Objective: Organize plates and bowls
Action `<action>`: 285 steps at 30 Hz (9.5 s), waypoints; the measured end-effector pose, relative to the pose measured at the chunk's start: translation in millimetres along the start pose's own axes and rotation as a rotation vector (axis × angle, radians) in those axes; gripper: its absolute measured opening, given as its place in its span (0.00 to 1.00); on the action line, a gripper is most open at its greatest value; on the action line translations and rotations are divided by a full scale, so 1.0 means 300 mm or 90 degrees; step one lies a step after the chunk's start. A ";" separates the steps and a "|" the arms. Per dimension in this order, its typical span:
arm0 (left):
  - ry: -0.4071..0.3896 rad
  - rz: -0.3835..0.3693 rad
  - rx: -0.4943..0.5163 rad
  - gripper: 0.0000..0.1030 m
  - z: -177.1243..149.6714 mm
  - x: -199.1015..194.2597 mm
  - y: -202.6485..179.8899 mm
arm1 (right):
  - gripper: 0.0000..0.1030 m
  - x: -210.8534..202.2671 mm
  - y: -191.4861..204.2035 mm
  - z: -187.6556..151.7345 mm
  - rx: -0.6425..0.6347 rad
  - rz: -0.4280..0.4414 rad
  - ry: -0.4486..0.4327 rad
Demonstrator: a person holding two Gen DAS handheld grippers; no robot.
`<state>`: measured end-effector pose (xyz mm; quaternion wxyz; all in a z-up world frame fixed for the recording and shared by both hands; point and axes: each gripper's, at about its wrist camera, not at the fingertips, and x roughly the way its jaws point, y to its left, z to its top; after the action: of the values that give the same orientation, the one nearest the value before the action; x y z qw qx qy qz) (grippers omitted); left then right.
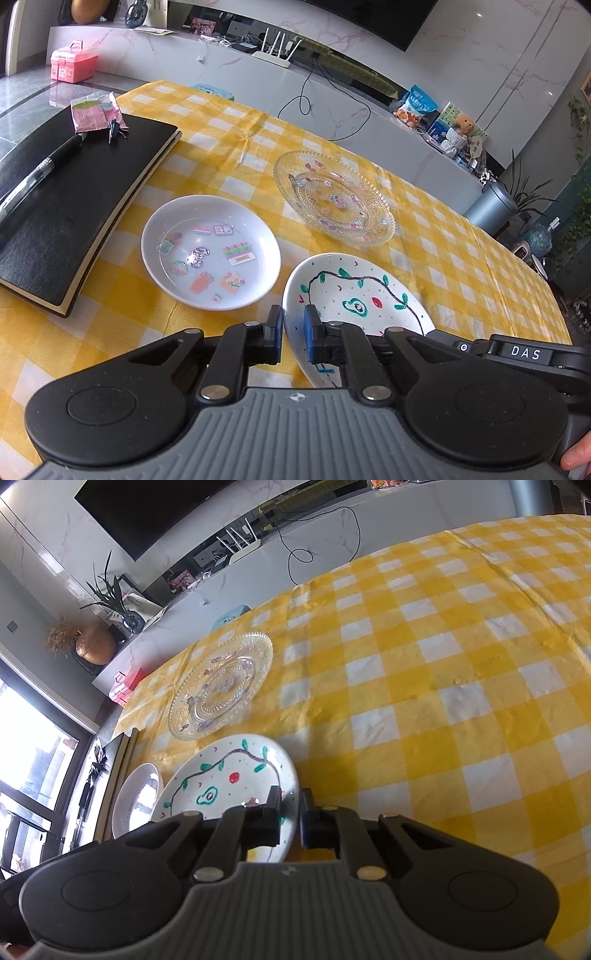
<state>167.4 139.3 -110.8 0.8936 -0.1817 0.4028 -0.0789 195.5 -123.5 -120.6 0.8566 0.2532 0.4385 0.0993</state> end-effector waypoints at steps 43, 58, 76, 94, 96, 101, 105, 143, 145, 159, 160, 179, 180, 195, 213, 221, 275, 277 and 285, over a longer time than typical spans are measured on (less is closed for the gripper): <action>0.120 -0.049 0.026 0.12 -0.250 -0.222 -0.049 | 0.06 -0.348 -0.070 -0.245 -0.005 -0.036 0.098; 0.144 -0.010 0.052 0.13 -0.258 -0.208 -0.086 | 0.08 -0.319 -0.079 -0.272 -0.008 -0.066 0.127; 0.077 0.073 0.121 0.26 -0.122 -0.322 -0.153 | 0.38 -0.431 0.005 -0.155 -0.069 -0.046 0.031; 0.020 0.129 0.140 0.45 0.193 -0.251 -0.175 | 0.57 -0.262 0.161 0.154 -0.090 -0.061 0.012; 0.024 0.123 0.127 0.46 0.225 -0.219 -0.168 | 0.57 -0.222 0.172 0.190 -0.093 -0.060 0.017; 0.034 0.121 0.106 0.51 0.296 -0.126 -0.155 | 0.57 -0.113 0.193 0.279 -0.111 -0.059 0.019; 0.041 0.121 0.081 0.55 0.345 -0.034 -0.140 | 0.57 -0.015 0.175 0.350 -0.075 -0.047 0.037; 0.043 0.079 -0.101 0.14 0.379 0.339 0.003 | 0.10 0.391 0.042 0.500 -0.038 0.033 0.101; 0.046 0.085 -0.100 0.14 0.380 0.338 -0.002 | 0.08 0.390 0.048 0.496 -0.040 0.025 0.098; 0.048 0.068 -0.075 0.13 0.360 0.256 -0.030 | 0.07 0.326 0.083 0.487 -0.042 -0.001 0.107; 0.048 0.066 -0.075 0.13 0.357 0.247 -0.031 | 0.07 0.317 0.081 0.485 -0.042 0.000 0.108; 0.057 0.037 -0.090 0.13 0.186 -0.070 -0.058 | 0.06 -0.021 0.117 0.281 -0.038 -0.005 0.128; 0.060 0.037 -0.091 0.13 0.167 -0.091 -0.057 | 0.06 -0.039 0.118 0.255 -0.037 -0.007 0.132; 0.087 0.029 -0.046 0.13 -0.081 -0.277 -0.076 | 0.07 -0.283 0.053 -0.048 -0.019 -0.012 0.133; 0.141 -0.012 -0.017 0.13 -0.235 -0.259 -0.092 | 0.06 -0.397 -0.062 -0.209 -0.015 -0.031 0.112; 0.157 0.003 0.021 0.13 -0.244 -0.245 -0.117 | 0.06 -0.379 -0.071 -0.225 -0.038 -0.044 0.106; 0.077 0.150 0.073 0.42 -0.101 -0.298 -0.093 | 0.47 -0.316 0.174 -0.147 -0.218 -0.068 0.058; 0.064 0.158 0.077 0.42 -0.072 -0.301 -0.077 | 0.51 -0.290 0.205 -0.129 -0.227 -0.066 0.058; 0.020 0.180 0.085 0.44 0.041 -0.284 -0.020 | 0.55 -0.147 0.306 -0.050 -0.220 -0.035 0.083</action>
<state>120.0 161.4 -42.1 0.8993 -0.0622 0.4325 0.0184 161.9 -57.5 -49.2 0.8595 0.0834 0.4761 0.1661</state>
